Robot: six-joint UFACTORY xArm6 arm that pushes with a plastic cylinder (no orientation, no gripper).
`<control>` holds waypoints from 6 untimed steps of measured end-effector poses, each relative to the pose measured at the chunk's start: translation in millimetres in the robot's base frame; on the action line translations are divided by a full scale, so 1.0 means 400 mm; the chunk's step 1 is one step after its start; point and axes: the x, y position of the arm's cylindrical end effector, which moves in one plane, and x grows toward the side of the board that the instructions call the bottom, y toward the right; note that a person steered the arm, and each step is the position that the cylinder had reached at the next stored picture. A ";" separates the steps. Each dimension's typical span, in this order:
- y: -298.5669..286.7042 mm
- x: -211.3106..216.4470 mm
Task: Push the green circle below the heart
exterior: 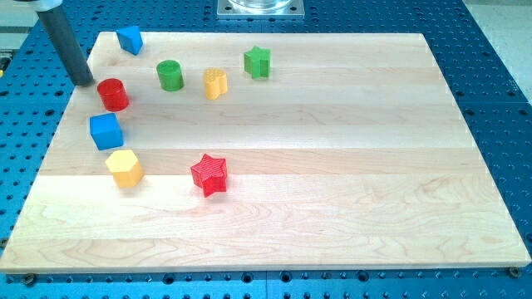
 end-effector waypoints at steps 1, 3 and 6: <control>-0.001 0.000; 0.110 0.032; 0.331 -0.084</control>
